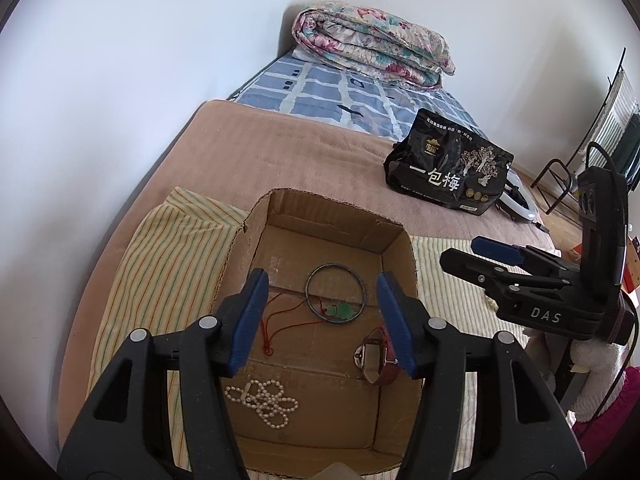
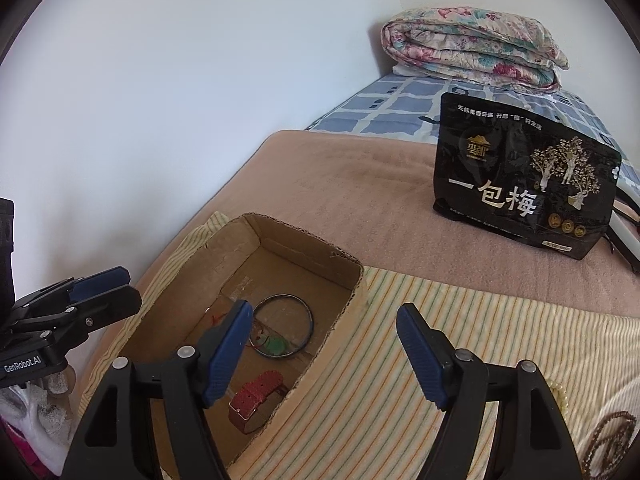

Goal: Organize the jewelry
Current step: 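Open both grippers to release the pendant and bangle, then lift away from the box, then move the right gripper to the wooden bead mala while the left gripper approaches a pearl stud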

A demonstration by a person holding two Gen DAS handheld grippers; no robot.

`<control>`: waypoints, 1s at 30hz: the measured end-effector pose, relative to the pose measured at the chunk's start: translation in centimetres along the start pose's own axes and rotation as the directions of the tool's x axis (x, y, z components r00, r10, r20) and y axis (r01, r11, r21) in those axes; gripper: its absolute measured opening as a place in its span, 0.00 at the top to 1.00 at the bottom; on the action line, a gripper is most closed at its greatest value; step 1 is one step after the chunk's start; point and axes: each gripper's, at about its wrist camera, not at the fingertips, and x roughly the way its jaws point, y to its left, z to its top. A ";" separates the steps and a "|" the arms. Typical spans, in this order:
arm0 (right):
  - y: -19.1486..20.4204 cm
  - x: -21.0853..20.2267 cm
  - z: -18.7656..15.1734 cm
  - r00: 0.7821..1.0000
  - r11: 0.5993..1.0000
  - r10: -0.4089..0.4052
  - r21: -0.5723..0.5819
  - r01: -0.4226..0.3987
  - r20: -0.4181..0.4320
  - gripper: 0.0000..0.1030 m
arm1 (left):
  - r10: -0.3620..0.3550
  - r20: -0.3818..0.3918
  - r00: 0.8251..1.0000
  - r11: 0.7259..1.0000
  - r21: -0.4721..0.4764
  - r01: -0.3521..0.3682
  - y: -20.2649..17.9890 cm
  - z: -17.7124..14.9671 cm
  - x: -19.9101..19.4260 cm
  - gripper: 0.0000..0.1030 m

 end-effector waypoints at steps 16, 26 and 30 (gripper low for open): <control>-4.4 -5.7 -1.8 0.996 0.997 -0.071 0.042 0.068 0.061 0.26 | -0.017 0.019 1.000 0.994 0.108 0.015 -5.1 -0.3 0.1 0.44; -9.4 -10.5 -3.7 0.982 0.984 -0.162 0.087 0.154 0.093 0.26 | -0.048 0.028 0.998 0.986 0.159 0.043 -8.6 -0.6 0.1 0.44; -11.0 -12.3 -4.4 0.975 0.976 -0.199 0.106 0.188 0.103 0.26 | -0.057 0.031 0.998 0.984 0.173 0.051 -9.6 -0.8 0.1 0.44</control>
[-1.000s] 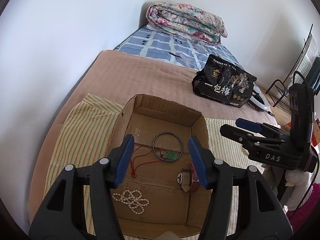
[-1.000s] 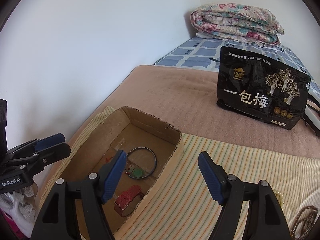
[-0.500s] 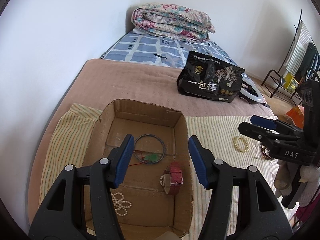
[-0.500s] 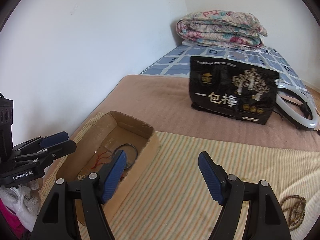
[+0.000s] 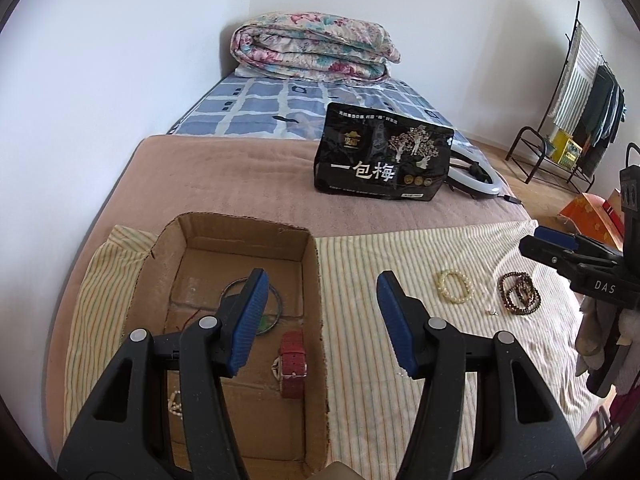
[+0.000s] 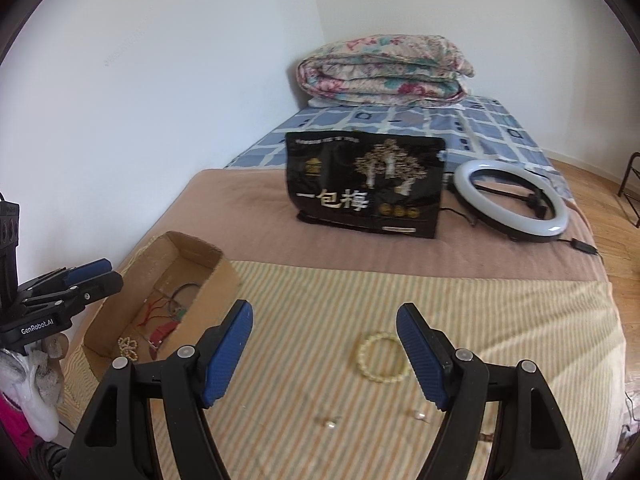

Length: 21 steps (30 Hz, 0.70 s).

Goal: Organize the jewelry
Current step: 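Move the right gripper to the wooden bead mala while the left gripper approaches a pearl stud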

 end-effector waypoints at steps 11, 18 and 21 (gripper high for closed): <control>-4.8 -3.7 -1.2 0.995 0.995 -0.094 0.045 0.093 0.035 0.12 | -0.033 -0.010 0.999 0.997 0.064 0.033 -3.5 -0.4 0.5 0.44; -8.4 -4.9 -2.5 0.987 0.983 -0.161 0.089 0.159 0.019 0.06 | -0.071 -0.037 0.997 0.991 0.108 0.075 -6.1 -1.2 1.1 0.44; -10.2 -4.9 -3.2 0.981 0.975 -0.194 0.114 0.193 0.001 0.04 | -0.092 -0.047 0.995 0.987 0.131 0.097 -7.4 -1.5 1.4 0.44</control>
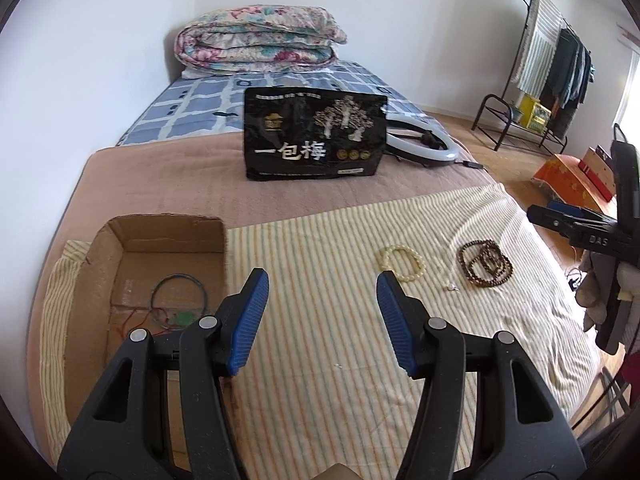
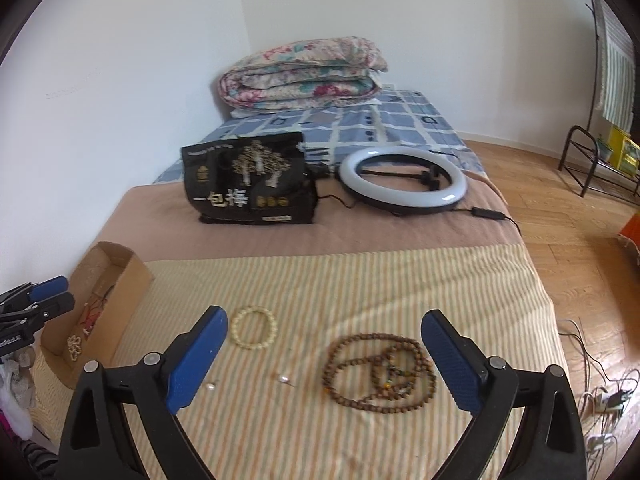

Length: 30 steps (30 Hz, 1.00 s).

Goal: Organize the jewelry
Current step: 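Move the right gripper to the wooden bead mala while the left gripper approaches a pearl stud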

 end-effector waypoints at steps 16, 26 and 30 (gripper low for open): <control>-8.4 5.6 -4.4 0.982 0.979 -0.077 0.174 0.108 -0.174 0.04 | -0.086 -0.118 0.989 0.990 0.104 0.099 -5.4 -1.9 4.7 0.44; -9.8 8.5 -5.7 0.970 0.975 -0.037 0.206 0.088 -0.239 0.04 | -0.130 -0.208 0.969 0.978 0.136 0.160 -7.6 -3.8 8.5 0.48; -9.6 9.3 -5.9 0.968 0.976 -0.030 0.201 0.082 -0.249 0.06 | -0.129 -0.233 0.964 0.970 0.174 0.171 -8.7 -4.7 9.6 0.49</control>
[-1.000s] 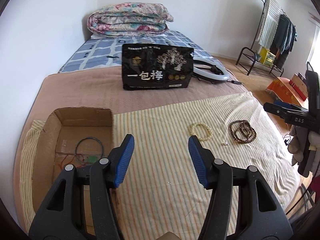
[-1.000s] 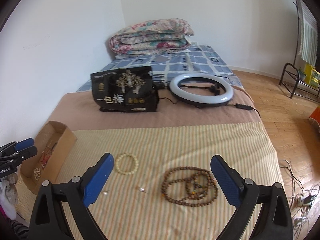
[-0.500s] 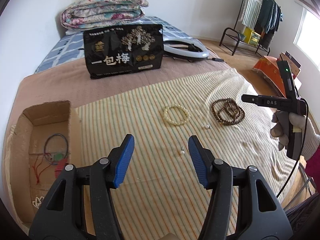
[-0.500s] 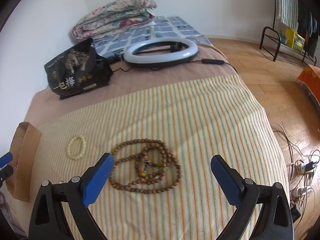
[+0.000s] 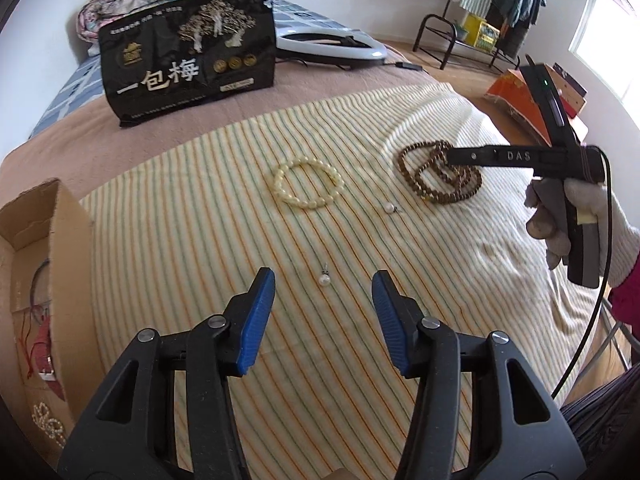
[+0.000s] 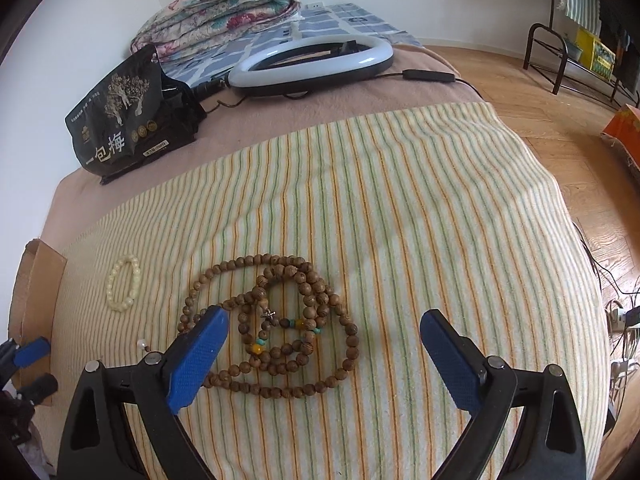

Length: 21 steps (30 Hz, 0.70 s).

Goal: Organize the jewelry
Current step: 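Move the right gripper to the wooden bead mala while the left gripper approaches a pearl stud, then grasp the wooden bead mala with the right gripper while the left gripper grasps the pearl stud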

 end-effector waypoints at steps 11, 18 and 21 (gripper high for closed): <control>1.0 1.2 0.1 1.000 0.999 -0.010 -0.052 0.010 0.001 0.09 | 0.026 -0.047 0.999 0.999 0.048 -0.024 -0.8 -0.1 3.4 0.68; 2.0 1.5 0.2 1.000 0.994 -0.019 -0.103 0.021 0.016 0.12 | 0.043 -0.064 0.997 0.998 0.056 -0.039 -0.6 -0.2 4.6 0.74; 2.6 1.9 0.1 0.999 0.989 -0.033 -0.141 0.033 0.007 0.12 | 0.046 -0.064 0.997 0.998 0.053 -0.042 -0.4 -0.2 4.8 0.78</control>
